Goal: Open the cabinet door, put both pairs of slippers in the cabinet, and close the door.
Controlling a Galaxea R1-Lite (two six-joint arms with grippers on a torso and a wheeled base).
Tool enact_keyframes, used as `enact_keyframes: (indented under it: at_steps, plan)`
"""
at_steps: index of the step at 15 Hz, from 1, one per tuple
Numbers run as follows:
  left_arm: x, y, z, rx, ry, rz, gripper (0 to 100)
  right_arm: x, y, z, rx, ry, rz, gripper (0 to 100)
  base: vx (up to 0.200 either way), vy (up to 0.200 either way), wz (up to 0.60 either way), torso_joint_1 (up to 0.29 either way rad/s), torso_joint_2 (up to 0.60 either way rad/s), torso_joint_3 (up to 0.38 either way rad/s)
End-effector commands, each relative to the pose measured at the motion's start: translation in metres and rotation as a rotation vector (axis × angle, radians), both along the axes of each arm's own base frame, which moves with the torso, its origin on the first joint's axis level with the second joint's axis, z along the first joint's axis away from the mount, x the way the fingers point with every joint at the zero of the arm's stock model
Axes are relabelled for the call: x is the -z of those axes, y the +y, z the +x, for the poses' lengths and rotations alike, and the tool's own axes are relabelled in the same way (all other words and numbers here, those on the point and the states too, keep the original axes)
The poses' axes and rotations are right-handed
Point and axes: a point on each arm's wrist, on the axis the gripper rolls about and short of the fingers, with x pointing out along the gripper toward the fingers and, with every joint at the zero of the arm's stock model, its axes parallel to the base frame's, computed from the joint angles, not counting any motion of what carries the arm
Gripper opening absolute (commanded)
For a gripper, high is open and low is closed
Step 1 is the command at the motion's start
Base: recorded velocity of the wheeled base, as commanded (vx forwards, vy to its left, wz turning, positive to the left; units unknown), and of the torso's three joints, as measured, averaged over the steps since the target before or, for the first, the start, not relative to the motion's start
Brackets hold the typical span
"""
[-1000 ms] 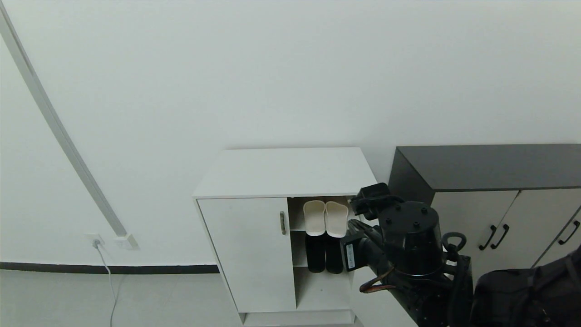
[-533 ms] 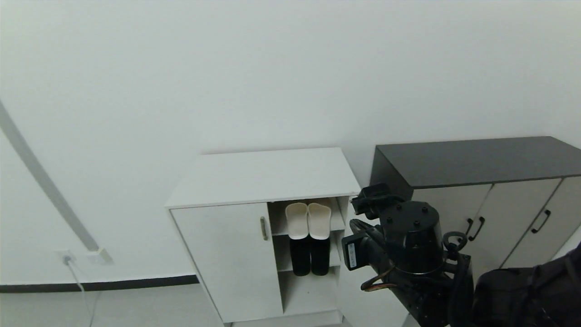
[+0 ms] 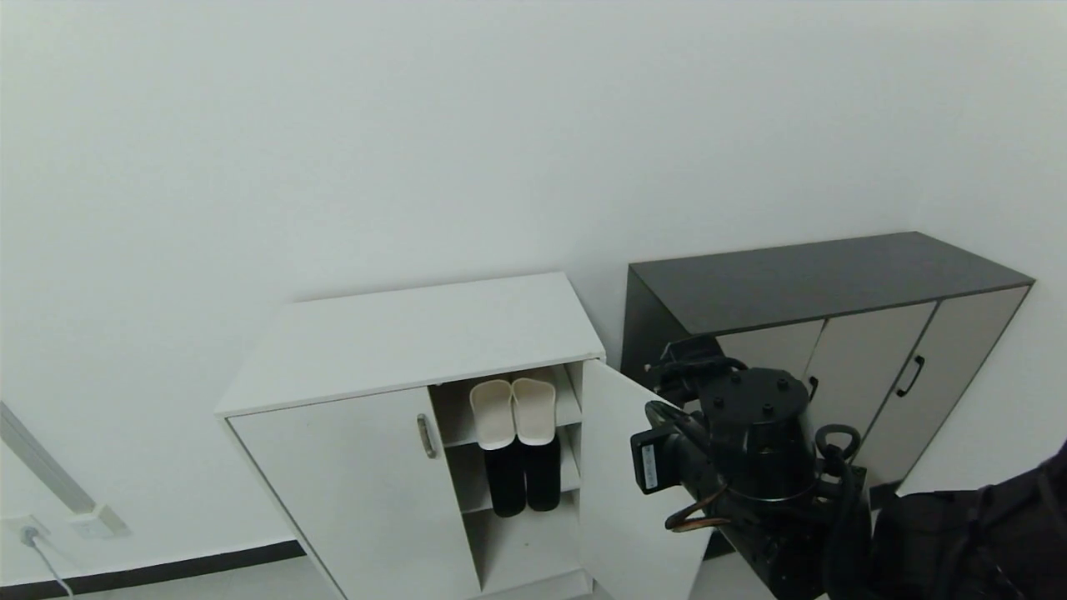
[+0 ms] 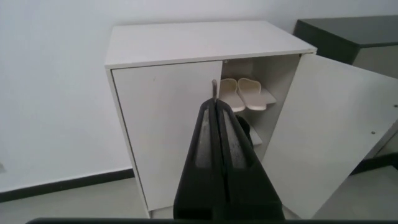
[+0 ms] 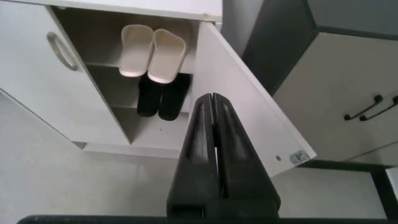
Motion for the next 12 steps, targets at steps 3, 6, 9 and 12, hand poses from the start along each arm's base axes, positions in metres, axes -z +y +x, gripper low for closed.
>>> enact_keyframes:
  at_steps: [3, 6, 9, 12]
  plan:
    - [0.000, 0.000, 0.000, -0.001, 0.001, -0.001, 0, 0.003, 0.000, 0.002, 0.005, 0.006, -0.008, 0, -0.200, 0.000, 0.00, 0.009, 0.01, -0.004]
    - [0.000, 0.000, 0.000, -0.001, 0.001, -0.001, 0, 0.002, -0.003, 0.004, 0.011, -0.009, -0.010, 0, -0.067, 0.000, 0.00, -0.006, 0.00, 0.002]
    - [0.000, 0.000, 0.000, -0.001, 0.003, -0.002, 0, 0.002, -0.010, 0.022, 0.058, -0.024, -0.037, 0, 0.000, 0.000, 0.00, 0.000, 0.00, 0.000]
    - [0.000, 0.000, 0.000, -0.001, 0.001, -0.001, 0, -0.002, -0.028, 0.071, 0.132, -0.031, -0.005, 0, 0.000, 0.000, 0.00, 0.000, 0.00, 0.000]
